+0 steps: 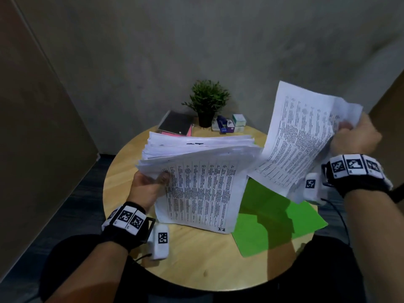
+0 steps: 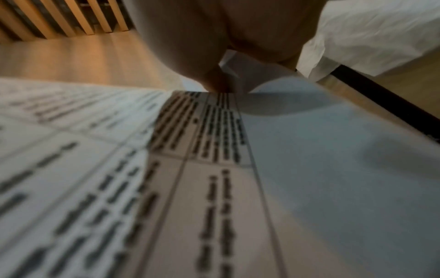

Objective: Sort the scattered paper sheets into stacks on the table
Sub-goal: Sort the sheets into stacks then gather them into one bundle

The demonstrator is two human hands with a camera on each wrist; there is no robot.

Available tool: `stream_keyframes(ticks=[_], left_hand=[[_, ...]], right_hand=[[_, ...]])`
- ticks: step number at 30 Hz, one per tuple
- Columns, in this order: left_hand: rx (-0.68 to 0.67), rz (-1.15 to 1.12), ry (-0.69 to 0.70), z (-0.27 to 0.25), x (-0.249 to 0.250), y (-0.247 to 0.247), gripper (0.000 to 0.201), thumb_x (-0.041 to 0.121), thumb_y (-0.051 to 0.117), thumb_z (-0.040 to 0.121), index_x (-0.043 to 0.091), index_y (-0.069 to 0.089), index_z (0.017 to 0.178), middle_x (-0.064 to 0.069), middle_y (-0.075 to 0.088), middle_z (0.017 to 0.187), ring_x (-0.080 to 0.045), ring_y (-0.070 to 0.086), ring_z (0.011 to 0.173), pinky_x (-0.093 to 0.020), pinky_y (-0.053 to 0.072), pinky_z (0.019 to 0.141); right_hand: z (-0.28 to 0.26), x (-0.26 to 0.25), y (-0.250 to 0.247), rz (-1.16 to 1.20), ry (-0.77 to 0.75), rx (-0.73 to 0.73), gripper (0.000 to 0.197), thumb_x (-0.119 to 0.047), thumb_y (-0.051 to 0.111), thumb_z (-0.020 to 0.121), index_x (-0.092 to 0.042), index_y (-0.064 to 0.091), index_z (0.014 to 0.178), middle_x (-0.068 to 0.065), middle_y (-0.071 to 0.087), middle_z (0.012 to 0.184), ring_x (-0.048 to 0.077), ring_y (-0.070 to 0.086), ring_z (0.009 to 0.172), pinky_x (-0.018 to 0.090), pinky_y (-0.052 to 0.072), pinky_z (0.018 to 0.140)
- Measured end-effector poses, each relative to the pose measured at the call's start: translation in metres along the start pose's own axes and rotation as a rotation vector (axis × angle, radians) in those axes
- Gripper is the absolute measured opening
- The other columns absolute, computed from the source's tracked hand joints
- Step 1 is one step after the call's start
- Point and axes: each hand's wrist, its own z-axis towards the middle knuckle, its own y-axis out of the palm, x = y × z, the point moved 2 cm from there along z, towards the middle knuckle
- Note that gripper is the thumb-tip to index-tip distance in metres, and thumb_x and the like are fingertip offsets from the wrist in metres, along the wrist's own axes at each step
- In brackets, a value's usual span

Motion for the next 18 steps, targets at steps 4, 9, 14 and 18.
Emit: stream_keyframes(ticks=[4,9,14,18], left_hand=[[-0.015,-0.015,0.010,0.000,-0.001,-0.004,0.023,-0.002,0.065,0.079,0.016,0.066,0.094,0.008,0.075,0.079,-0.009,0.071,0.074,-0.025,0.057,0.061],[-0.037,-0.046,0.014,0.001,0.000,-0.005,0.022,0.000,0.065,0.075,0.017,0.071,0.088,0.006,0.075,0.079,-0.010,0.071,0.073,-0.024,0.055,0.061],[-0.014,-0.041,-0.016,0.002,-0.004,-0.011,0.031,0.006,0.069,0.069,0.005,0.064,0.100,0.002,0.076,0.083,-0.015,0.071,0.076,-0.030,0.057,0.066],[-0.008,-0.050,-0.039,0.003,-0.006,-0.014,0.045,0.012,0.072,0.064,0.001,0.062,0.106,0.000,0.076,0.085,-0.017,0.072,0.078,-0.034,0.059,0.070]], right_hand=[[-0.007,0.005,0.017,-0.019,-0.003,-0.046,0.030,-0.015,0.042,0.092,-0.013,0.056,0.119,0.025,0.061,0.112,0.041,0.061,0.101,0.046,0.052,0.090],[-0.028,0.003,0.036,-0.080,-0.041,-0.241,0.042,-0.001,0.041,0.088,-0.012,0.056,0.126,0.026,0.060,0.116,0.042,0.059,0.104,0.042,0.048,0.086],[-0.060,0.016,0.071,-0.166,-0.064,-0.444,0.022,-0.003,0.041,0.090,-0.003,0.057,0.106,0.028,0.060,0.098,0.041,0.060,0.089,0.036,0.043,0.069],[-0.044,0.041,0.074,-0.392,-0.011,-0.568,0.018,-0.012,0.047,0.090,-0.007,0.051,0.107,0.032,0.057,0.108,0.047,0.059,0.094,0.045,0.048,0.078]])
